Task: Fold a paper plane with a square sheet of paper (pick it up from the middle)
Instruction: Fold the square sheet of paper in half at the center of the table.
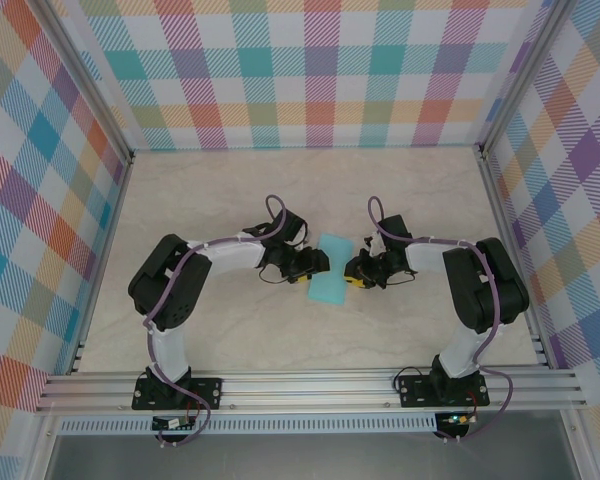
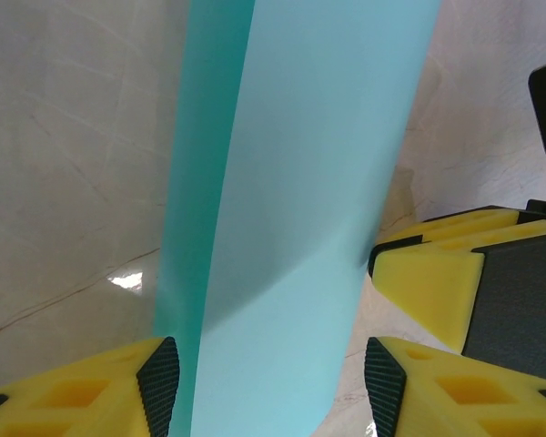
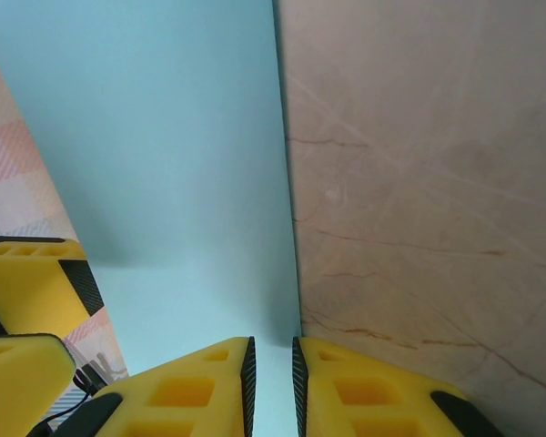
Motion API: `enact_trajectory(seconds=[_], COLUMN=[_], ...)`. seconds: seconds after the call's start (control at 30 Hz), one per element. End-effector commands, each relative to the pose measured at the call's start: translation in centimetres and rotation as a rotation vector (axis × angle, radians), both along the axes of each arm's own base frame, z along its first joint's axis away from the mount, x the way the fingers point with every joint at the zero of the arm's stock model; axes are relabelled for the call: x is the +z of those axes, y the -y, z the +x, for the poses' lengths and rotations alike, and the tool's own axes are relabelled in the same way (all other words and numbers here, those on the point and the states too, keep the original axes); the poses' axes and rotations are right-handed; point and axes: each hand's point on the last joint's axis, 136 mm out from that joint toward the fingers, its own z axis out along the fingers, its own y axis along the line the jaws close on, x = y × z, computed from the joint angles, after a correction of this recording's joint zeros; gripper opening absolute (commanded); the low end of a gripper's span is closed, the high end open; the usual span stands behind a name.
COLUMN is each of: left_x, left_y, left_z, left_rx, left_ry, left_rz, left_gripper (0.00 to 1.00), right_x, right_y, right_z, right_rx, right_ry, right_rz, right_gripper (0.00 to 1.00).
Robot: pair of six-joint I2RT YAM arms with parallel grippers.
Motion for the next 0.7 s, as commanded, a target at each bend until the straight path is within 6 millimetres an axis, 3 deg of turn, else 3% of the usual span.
enact_trajectory(seconds=[0.0,0.27,0.53,0.67], left_x=[0.0,0.7,0.5,0.7], left_y=[1.1,1.6,1.7,1.5], left_z=[-0.4,0.1,1.1,1.5], left_rx=[-0.018,-0.012,0.008,0.018], left_ry=[-0.021,-0.006,-0.011,-0.007], left_rz=[-0.044,-0.068,-0.066,-0.073], left_gripper=[0.58,0.53,0.39,0.37], right_x=[-0.7,-0.1,3.0,4.4], right_y=[0.5,0.3,-0.3,0.3], right_z=[-0.3,-0.2,0.4,0.1], right_rx=[0.004,0.012,0.038,0.037], right_ry=[-0.023,-0.009,0.088,0.158], right_rz=[-0.028,-0.011,0.035,0.013], right_gripper=[0.21,0.21,0.25,0.34])
